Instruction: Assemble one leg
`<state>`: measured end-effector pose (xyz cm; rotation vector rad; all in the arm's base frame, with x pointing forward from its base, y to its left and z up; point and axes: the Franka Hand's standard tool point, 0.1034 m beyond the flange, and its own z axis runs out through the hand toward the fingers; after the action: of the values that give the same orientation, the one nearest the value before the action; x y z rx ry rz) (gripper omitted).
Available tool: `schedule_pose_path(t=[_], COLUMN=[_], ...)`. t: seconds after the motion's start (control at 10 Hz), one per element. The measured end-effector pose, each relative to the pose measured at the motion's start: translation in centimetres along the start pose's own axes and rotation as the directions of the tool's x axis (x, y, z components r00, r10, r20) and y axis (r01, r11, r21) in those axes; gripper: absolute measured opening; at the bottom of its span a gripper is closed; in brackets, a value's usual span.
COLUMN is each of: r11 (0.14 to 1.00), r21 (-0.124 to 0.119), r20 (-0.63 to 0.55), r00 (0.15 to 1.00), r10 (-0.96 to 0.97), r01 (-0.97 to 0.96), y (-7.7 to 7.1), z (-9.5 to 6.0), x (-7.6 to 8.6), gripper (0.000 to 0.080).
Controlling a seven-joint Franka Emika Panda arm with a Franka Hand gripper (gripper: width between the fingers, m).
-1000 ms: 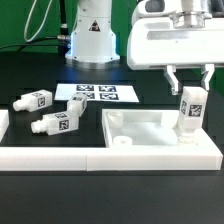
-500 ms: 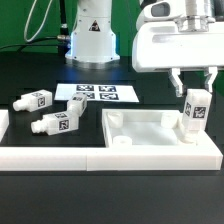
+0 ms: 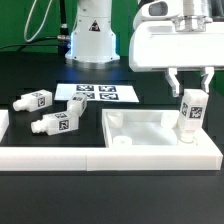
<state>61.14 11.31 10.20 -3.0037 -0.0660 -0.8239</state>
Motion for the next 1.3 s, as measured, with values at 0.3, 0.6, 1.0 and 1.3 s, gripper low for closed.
schedule_pose_path(t=[0.3, 0.6, 1.0, 1.3], r11=[1.000, 1.000, 1.000, 1.000], r21=[-0.004, -0.009, -0.010, -0.005], r20=[0.006, 0.007, -0.001, 0.130], r00=[1.000, 1.000, 1.000, 0.992], r10=[-0.005, -0.014, -0.020, 0.000], r01=[0.005, 0.014, 0.020, 0.001], y=[0.0, 0.3, 0.3, 2.7], z=[0.7, 1.3, 1.3, 0.6], x=[-0.7, -1.2, -1.2, 0.6], gripper=[0.0281, 0.0281, 0.0390, 0.0611])
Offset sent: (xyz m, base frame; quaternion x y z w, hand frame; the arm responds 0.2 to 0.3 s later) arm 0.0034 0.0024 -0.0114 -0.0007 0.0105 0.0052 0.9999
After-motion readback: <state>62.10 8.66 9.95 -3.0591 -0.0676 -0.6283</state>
